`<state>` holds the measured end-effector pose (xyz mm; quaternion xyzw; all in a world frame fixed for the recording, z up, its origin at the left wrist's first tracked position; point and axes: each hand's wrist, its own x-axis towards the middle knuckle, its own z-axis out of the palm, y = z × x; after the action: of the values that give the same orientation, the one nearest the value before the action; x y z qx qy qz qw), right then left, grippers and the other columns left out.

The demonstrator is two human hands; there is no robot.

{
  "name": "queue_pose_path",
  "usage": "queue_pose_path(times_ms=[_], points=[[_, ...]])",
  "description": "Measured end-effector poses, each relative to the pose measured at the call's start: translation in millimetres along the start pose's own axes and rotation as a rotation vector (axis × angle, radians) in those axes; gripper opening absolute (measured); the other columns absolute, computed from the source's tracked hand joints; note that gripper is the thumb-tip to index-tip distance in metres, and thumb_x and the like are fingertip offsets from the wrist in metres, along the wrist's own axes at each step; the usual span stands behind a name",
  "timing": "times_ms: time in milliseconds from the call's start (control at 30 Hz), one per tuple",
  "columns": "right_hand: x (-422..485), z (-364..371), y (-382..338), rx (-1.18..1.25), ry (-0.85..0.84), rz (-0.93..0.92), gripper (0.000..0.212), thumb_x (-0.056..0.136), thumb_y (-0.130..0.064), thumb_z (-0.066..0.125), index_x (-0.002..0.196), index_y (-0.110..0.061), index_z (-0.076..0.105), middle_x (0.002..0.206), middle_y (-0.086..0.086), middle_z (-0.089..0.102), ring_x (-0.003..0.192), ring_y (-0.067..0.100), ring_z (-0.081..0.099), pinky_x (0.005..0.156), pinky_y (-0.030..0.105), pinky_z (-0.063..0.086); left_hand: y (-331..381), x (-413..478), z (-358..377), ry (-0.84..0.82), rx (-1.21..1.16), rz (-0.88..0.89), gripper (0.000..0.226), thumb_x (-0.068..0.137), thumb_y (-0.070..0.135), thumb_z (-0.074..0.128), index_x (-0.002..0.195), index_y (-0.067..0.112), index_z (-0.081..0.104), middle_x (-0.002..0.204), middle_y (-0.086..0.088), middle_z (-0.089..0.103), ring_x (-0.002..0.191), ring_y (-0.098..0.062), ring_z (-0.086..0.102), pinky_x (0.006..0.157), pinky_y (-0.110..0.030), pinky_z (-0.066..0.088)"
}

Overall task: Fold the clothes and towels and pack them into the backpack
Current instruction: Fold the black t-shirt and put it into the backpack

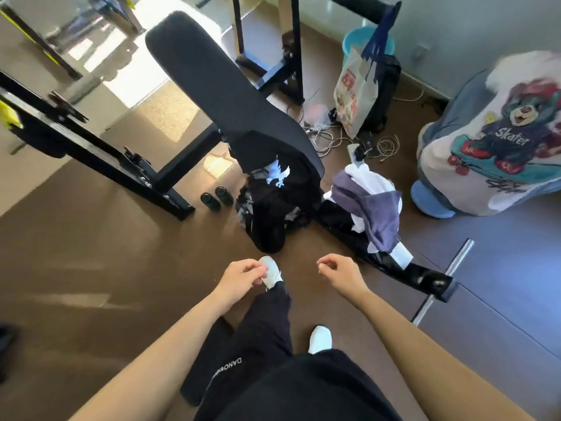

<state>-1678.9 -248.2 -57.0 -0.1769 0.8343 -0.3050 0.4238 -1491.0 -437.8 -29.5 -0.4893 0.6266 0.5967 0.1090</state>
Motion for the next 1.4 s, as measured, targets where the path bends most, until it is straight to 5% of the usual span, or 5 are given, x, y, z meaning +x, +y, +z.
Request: queue_pose_path(times_ms=[667,933,1100,1300,1400], points=[[486,59,-191,-0.283,-0.229,-0.146,0.011,0.093,-0.016,0.063,0.097,-0.019,0.072,0.090,-0.007,0.071,0.088,0.020,0.067,0.089,0.030,0.053,80,438,-134,0.387,-0.642,-0.336,0.015,0.101,0.021,0.062,0.113,0.014,0.069,0.103,-0.006,0.073,0.080,-0.015,0.066,0.072,-0.025,0.055],[578,109,-189,-0.345,-0.422,-0.253,0.065,0.093,-0.019,0.072,0.151,-0.022,0.041,0.139,0.001,0.051,0.111,0.016,0.055,0.098,0.029,0.048,73,563,-140,0.404,-0.756,-0.294,0.083,0.087,0.043,0.077,0.155,0.020,0.035,0.140,0.006,0.051,0.126,-0.018,0.052,0.110,-0.040,0.045],[580,112,-192,-0.246,-0.422,-0.243,0.084,0.089,-0.022,0.078,0.158,-0.026,0.030,0.142,0.000,0.051,0.125,0.017,0.051,0.106,0.034,0.047,86,570,-136,0.435,-0.780,-0.205,0.018,0.094,0.021,0.072,0.110,0.012,0.070,0.098,-0.001,0.075,0.093,-0.018,0.071,0.068,-0.023,0.056],[586,99,-218,-0.101,-0.327,-0.358,0.085,0.078,-0.018,0.086,0.150,-0.021,0.042,0.134,-0.003,0.050,0.121,0.010,0.055,0.103,0.023,0.048,126,558,-125,0.359,-0.733,0.000,0.007,0.089,0.019,0.074,0.094,0.024,0.076,0.099,-0.001,0.077,0.102,-0.020,0.072,0.093,-0.035,0.055],[598,80,-233,-0.102,-0.204,-0.411,0.042,0.078,-0.005,0.075,0.117,-0.020,0.066,0.103,-0.006,0.071,0.094,0.006,0.067,0.083,0.027,0.055,162,548,-117,0.283,-0.643,0.200,0.023,0.094,0.005,0.066,0.114,0.014,0.075,0.109,-0.001,0.076,0.106,-0.013,0.070,0.099,-0.028,0.053]])
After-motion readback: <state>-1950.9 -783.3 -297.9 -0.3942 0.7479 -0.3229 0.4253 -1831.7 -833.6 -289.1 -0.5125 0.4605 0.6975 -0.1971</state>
